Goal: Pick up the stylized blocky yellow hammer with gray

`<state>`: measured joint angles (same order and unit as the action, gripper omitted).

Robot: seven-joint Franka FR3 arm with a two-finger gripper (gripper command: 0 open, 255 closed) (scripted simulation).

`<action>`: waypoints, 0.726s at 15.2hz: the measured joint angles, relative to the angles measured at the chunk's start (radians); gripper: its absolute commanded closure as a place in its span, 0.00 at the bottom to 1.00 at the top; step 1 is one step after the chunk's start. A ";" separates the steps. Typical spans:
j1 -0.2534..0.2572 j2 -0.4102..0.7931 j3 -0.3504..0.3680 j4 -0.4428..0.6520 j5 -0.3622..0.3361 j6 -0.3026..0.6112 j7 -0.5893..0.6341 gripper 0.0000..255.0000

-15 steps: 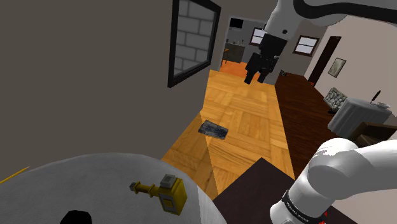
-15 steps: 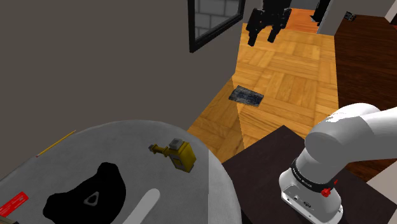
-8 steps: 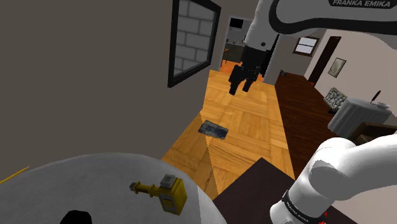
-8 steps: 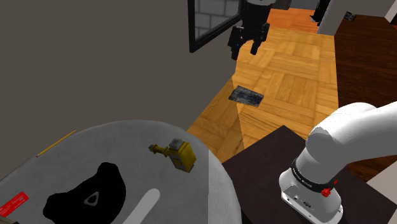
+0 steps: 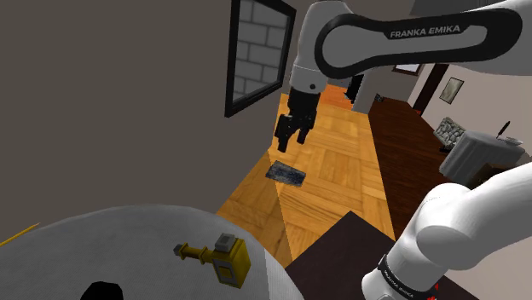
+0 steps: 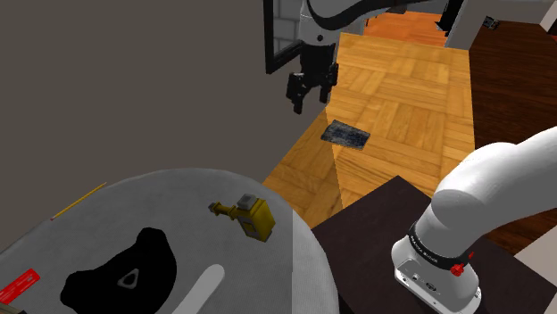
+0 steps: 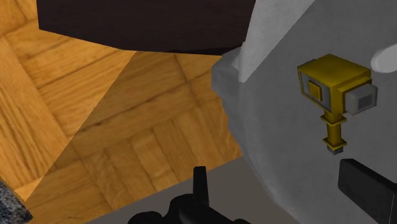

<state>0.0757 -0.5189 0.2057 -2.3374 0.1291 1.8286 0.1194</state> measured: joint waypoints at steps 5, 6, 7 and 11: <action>0.031 0.145 0.076 0.010 0.003 0.093 0.041 0.00; 0.037 0.175 0.091 0.023 0.001 0.102 0.051 0.00; 0.042 0.207 0.105 0.029 -0.002 0.119 0.061 0.00; 0.064 0.332 0.157 0.060 -0.024 0.175 0.099 0.00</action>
<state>0.1392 -0.1868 0.3624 -2.2771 0.1054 2.0039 0.2182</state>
